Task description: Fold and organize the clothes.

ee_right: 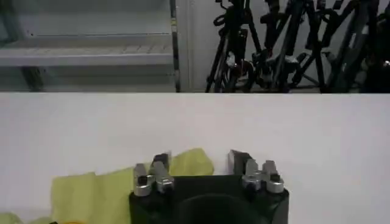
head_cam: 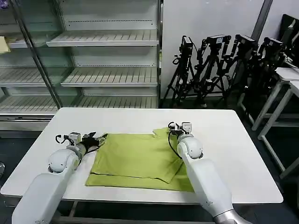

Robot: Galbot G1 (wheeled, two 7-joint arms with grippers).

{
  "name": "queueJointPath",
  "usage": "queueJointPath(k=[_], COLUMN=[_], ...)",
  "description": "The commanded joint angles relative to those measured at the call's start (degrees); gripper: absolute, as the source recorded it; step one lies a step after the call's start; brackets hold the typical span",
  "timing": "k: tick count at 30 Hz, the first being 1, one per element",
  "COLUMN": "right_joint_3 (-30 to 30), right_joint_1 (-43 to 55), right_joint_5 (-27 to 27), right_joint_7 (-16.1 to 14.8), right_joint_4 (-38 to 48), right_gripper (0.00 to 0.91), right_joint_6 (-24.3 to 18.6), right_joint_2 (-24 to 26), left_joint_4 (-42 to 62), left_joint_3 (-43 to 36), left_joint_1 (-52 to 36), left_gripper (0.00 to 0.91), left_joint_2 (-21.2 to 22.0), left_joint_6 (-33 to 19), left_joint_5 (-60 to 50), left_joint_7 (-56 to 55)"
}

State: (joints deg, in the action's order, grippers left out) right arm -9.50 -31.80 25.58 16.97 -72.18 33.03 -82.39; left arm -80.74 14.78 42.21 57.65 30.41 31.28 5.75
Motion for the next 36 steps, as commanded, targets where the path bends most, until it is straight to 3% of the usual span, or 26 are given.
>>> queueJointPath(k=[1,15,36], right_joint_3=[0.1,0.1,-1.6], right_joint_1=[0.2,-1.2,-16.4], right_joint_5=[2.1,-1.1,2.5], right_joint_7=[-0.4,-2.2,-0.3], right_joint_4=[0.7,-4.8,-33.0], right_gripper=[0.000,0.000,0.000], right_joint_6=[0.2,-1.2,0.1], right_joint_2=[-0.3,0.7,11.6], left_joint_4=[0.8,-1.5,-17.8], left_joint_3=[-0.3,0.0,7.4], left_joint_1=[-0.5,0.5,14.7], left_gripper=[0.010,0.020,0.020], left_joint_2=[0.3,0.3,-3.1], left_joint_6=[0.2,-1.5,-2.9], left_joint_5=[0.1,0.5,4.3], left_joint_7=[0.6,0.9,0.0])
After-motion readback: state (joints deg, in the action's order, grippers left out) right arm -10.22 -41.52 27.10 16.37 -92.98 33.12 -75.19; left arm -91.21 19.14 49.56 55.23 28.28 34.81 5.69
